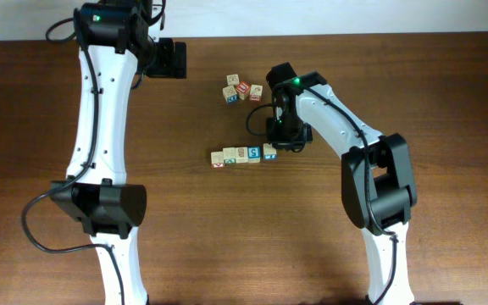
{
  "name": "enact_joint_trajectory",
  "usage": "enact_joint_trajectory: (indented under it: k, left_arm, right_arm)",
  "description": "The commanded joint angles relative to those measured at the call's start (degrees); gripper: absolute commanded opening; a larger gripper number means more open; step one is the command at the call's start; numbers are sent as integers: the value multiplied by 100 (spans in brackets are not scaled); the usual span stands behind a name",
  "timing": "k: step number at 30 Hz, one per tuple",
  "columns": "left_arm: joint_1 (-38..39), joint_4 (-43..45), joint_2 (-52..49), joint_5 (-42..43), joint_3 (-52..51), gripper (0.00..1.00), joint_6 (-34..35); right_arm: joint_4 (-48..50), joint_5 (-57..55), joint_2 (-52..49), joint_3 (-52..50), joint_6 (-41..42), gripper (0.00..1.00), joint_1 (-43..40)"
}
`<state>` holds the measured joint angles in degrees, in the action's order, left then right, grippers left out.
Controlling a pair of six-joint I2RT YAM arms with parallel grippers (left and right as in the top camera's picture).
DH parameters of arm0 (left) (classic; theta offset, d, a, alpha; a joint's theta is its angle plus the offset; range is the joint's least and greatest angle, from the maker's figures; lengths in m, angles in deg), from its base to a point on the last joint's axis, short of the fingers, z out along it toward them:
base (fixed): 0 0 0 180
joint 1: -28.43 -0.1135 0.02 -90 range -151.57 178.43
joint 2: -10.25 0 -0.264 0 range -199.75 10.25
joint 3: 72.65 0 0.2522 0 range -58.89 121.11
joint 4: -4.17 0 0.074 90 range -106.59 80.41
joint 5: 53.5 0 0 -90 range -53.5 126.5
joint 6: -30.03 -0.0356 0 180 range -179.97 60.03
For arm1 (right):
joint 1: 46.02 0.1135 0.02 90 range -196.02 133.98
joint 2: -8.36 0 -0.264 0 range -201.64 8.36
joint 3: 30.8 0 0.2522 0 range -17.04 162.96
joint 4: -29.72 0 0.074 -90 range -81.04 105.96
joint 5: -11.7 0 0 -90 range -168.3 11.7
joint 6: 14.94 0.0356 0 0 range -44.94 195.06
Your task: Rotate 5 blocks
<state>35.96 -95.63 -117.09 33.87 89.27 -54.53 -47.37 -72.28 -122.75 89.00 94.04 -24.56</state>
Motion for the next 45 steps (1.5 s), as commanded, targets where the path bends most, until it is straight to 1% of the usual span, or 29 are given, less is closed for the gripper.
enact_joint_trajectory:
  k: [1,10,16,19,23,27,30,32,34,37,41,45]
  left_arm:
    - [-13,9,168,-66,-37,99,-28]
    - [-13,9,168,-66,-37,99,-28]
    - [-11,9,168,-66,-37,99,-26]
    - [-11,9,168,-66,-37,99,-28]
    - [-11,9,168,-66,-37,99,-26]
    - [-11,9,168,-66,-37,99,-28]
    - [-11,9,168,-63,-37,99,-28]
    - [-11,9,168,-66,-37,99,-28]
    - [-11,9,168,-66,-37,99,-28]
    - [-11,9,168,-66,-37,99,-28]
    - [-11,9,168,-66,-37,99,-28]
    - [-11,9,168,-63,-37,99,-28]
  right_arm:
    - [13,61,13,-39,-13,19,66]
    - [37,101,13,-39,-11,20,302]
    - [35,103,13,-26,-13,19,293]
    - [-188,103,24,282,-76,20,286]
    - [-590,162,24,1025,-81,21,330]
    - [-688,664,24,1486,-79,21,496]
    - [-673,1005,24,1482,-50,21,739]
    - [-667,1051,22,1366,103,21,1038]
    - [-649,1040,22,1259,214,19,1283]
    - [-463,863,22,1106,470,13,1543]
    - [-17,380,22,758,813,11,1893]
    - [286,-35,22,514,903,11,2120]
